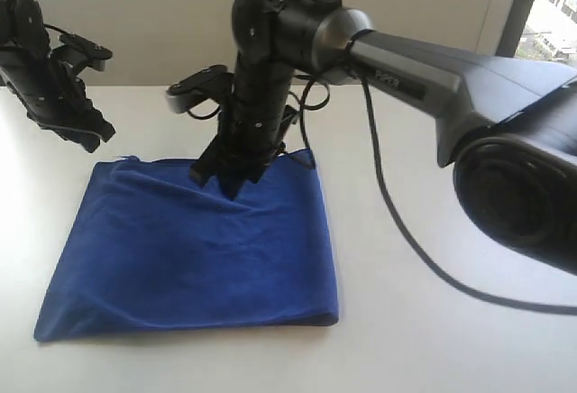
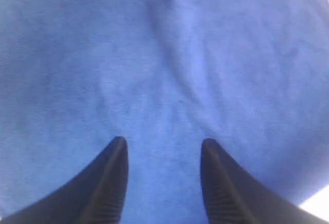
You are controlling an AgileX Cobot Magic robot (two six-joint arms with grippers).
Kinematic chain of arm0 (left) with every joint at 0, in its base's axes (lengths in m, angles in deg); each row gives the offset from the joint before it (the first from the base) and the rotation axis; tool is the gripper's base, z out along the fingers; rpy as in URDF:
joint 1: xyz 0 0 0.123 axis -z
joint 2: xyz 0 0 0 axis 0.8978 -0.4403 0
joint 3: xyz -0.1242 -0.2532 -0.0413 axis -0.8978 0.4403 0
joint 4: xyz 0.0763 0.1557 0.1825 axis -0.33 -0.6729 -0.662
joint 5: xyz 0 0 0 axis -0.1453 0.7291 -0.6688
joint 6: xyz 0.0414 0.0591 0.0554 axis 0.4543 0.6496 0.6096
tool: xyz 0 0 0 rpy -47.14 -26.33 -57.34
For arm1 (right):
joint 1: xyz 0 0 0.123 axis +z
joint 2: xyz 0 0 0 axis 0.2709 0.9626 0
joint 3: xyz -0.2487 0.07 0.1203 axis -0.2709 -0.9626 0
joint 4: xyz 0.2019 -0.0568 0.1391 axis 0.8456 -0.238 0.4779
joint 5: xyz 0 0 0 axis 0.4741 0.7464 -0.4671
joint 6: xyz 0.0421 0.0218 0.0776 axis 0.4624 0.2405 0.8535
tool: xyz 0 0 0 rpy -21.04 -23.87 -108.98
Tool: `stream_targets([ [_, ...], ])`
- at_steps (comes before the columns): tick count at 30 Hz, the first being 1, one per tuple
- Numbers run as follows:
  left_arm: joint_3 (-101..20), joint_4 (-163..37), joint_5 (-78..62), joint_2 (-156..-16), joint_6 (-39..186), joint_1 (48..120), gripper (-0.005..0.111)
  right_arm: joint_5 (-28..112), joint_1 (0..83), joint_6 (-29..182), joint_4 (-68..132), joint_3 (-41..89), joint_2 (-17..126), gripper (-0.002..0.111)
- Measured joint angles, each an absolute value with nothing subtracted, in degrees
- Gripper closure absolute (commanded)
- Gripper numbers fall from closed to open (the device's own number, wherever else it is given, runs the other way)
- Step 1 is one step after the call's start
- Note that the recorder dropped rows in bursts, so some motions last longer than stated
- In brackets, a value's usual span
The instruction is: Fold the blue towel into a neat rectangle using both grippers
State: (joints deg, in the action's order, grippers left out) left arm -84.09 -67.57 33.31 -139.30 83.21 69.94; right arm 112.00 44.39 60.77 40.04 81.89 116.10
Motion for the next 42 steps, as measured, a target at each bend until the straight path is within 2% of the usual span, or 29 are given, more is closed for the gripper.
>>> stream_targets([
  [2, -84.1, -67.1, 35.7, -138.0, 82.1, 69.9, 0.107, 112.0, 41.8, 60.8, 39.8, 81.9, 116.1, 0.087],
  [6, -84.1, -65.4, 41.8, -136.2, 80.7, 69.9, 0.106, 109.7, 36.8, 60.8, 39.6, 81.9, 116.6, 0.107],
  [7, -84.1, -64.6, 43.4, -136.0, 80.7, 69.9, 0.106, 109.2, 35.6, 60.8, 39.6, 81.9, 117.1, 0.108],
  [16, -84.1, -57.8, 48.0, -135.7, 82.2, 69.9, 0.106, 108.7, 30.4, 60.4, 39.7, 81.9, 124.5, 0.108],
  [29, -84.1, -56.8, 48.4, -135.7, 83.2, 69.9, 0.106, 108.1, 28.6, 61.2, 37.6, 81.9, 124.0, 0.108],
  [37, -84.1, -56.8, 48.4, -135.7, 84.1, 69.9, 0.106, 101.1, 28.5, 56.1, 55.5, 81.9, 122.2, 0.108],
  [42, -84.1, -56.7, 48.4, -135.7, 84.1, 69.9, 0.106, 97.2, 28.5, 55.2, 57.0, 81.9, 125.4, 0.108],
])
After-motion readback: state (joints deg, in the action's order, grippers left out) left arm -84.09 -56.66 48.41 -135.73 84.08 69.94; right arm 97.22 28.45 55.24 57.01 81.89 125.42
